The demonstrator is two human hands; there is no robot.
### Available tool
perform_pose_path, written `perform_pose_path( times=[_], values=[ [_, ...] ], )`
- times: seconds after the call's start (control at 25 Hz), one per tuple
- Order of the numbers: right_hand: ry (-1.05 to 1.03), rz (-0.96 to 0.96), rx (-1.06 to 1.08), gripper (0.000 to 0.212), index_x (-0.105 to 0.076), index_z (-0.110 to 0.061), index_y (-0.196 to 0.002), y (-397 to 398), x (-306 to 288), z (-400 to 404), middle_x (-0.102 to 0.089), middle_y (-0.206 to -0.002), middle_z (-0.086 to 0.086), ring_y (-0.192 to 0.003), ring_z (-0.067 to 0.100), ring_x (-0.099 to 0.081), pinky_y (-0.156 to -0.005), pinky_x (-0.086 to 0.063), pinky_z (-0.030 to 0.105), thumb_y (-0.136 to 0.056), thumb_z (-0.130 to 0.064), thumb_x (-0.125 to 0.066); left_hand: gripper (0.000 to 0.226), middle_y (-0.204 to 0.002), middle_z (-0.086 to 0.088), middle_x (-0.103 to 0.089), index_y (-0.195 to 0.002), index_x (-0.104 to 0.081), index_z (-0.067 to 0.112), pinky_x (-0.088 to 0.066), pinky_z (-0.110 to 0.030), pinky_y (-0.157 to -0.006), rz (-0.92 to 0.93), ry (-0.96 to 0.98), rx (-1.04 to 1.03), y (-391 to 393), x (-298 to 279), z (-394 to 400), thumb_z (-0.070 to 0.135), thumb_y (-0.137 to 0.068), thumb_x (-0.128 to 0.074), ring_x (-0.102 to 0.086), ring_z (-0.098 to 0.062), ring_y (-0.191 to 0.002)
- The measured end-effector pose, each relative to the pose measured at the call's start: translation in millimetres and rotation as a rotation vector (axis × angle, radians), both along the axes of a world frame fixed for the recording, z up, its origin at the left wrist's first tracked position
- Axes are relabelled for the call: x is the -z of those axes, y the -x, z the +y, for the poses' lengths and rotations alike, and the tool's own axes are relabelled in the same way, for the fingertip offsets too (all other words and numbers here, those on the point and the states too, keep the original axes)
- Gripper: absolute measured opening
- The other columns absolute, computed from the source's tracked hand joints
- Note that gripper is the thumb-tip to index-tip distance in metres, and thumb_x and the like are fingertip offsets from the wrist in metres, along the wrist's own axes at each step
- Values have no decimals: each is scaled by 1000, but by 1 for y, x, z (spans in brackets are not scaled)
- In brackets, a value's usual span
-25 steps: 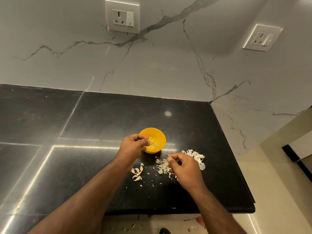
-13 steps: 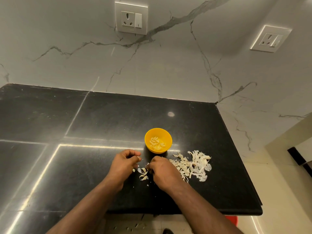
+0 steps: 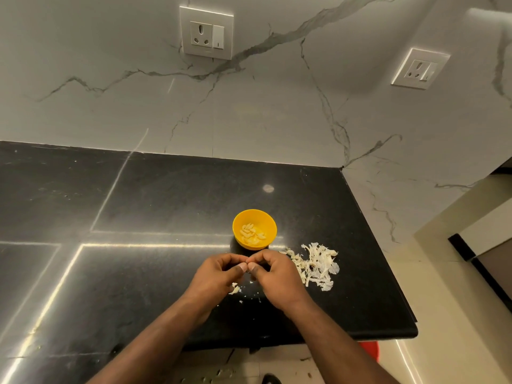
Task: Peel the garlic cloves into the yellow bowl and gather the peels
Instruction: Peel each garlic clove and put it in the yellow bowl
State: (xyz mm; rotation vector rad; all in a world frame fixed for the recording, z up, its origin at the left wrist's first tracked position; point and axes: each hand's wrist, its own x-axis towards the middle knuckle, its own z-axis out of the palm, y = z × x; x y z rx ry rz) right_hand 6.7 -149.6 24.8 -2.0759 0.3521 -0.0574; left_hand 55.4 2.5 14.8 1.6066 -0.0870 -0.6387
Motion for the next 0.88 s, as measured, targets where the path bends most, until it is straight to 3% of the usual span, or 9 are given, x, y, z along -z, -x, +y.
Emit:
perform_pose_path(
  times=[0.44, 0.6, 0.76, 0.88],
  values=[
    [-397, 9, 157, 15, -74, -15, -86, 17, -13, -6, -74, -83, 4, -74, 9, -68, -68, -54, 27, -94, -6, -65, 14, -78, -9, -70, -98, -75, 7, -43, -23, -56, 113, 83, 20, 11, -6, -17, 18, -91, -73, -56, -16, -69],
    [-334, 9, 104, 15, -78, -20, -90, 19, -11, -17, -76, -88, 3, -75, 10, -67, -67, -55, 28, -92, -8, -69, 12, -74, -8, -68, -99, -71, -3, -37, -22, -53, 147, 86, -9, 14, -9, -24, 7, -94, -65, -54, -12, -61],
    [-272, -12, 57, 17, -78, -19, -88, 20, -14, -25, -74, -82, 1, -72, 10, -65, -66, -55, 28, -90, -4, -70, 11, -72, -9, -65, -92, -72, 2, -37, -25, -57, 201, 128, -1, 16, -10, -30, 3, -94, -61, -54, -13, -61],
    [-163, -70, 35, 23, -77, -27, -85, 19, -11, -29, -74, -88, -6, -84, 11, -69, -73, -59, 29, -88, -5, -72, 16, -73, -10, -65, -91, -73, 2, -41, -26, -60, 278, 175, -26, 17, -13, -33, 1, -96, -58, -56, -14, -61]
  ],
)
